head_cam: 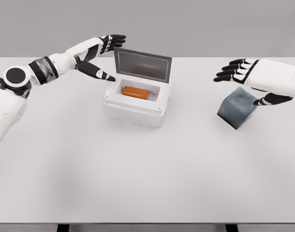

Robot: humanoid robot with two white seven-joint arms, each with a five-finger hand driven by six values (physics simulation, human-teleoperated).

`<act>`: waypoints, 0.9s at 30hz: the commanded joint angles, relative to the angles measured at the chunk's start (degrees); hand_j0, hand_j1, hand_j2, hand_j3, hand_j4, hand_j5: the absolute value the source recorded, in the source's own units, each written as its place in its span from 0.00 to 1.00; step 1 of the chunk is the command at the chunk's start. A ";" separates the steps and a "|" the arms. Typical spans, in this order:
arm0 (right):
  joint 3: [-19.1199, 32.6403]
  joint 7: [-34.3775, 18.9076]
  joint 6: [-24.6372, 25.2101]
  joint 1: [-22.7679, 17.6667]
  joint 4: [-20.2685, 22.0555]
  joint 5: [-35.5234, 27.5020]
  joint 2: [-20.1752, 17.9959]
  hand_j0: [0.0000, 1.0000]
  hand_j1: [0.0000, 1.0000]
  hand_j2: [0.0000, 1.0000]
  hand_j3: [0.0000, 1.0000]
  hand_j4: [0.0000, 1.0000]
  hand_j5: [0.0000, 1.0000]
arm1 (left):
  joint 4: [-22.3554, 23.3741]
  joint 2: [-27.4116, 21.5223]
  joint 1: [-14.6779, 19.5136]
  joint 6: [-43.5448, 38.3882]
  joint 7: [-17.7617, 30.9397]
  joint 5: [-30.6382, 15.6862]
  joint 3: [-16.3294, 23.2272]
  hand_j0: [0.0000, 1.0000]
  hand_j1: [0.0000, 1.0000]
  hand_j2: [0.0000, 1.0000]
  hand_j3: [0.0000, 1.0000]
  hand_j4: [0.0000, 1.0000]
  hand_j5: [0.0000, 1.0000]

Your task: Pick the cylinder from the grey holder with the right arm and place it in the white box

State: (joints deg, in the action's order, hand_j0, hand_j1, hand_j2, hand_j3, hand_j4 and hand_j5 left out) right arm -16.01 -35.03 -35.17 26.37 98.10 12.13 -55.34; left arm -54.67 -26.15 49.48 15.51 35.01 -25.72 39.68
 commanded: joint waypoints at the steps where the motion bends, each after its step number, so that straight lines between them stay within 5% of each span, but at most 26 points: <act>1: 0.01 0.03 0.17 0.00 0.96 -0.35 -0.11 1.00 1.00 1.00 1.00 1.00 1.00 | -0.87 -0.57 0.00 -0.04 -0.01 -0.82 0.13 1.00 1.00 1.00 1.00 1.00 1.00; 24: 0.54 0.03 0.17 -1.49 2.36 -2.11 -0.55 1.00 1.00 1.00 1.00 1.00 1.00 | -5.79 -4.53 -0.88 -0.04 -0.01 -3.37 0.66 1.00 1.00 1.00 1.00 1.00 1.00; 27: 0.54 0.03 0.17 -1.49 2.36 -2.11 -0.55 1.00 1.00 1.00 1.00 1.00 1.00 | -10.18 -10.41 -1.76 -0.04 -0.01 -7.67 0.75 1.00 1.00 1.00 1.00 1.00 1.00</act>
State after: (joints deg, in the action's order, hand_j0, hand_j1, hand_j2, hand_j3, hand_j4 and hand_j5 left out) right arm -15.47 -35.03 -35.17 24.87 100.45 10.37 -55.77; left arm -62.99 -34.19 47.02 15.54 35.01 -31.20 40.50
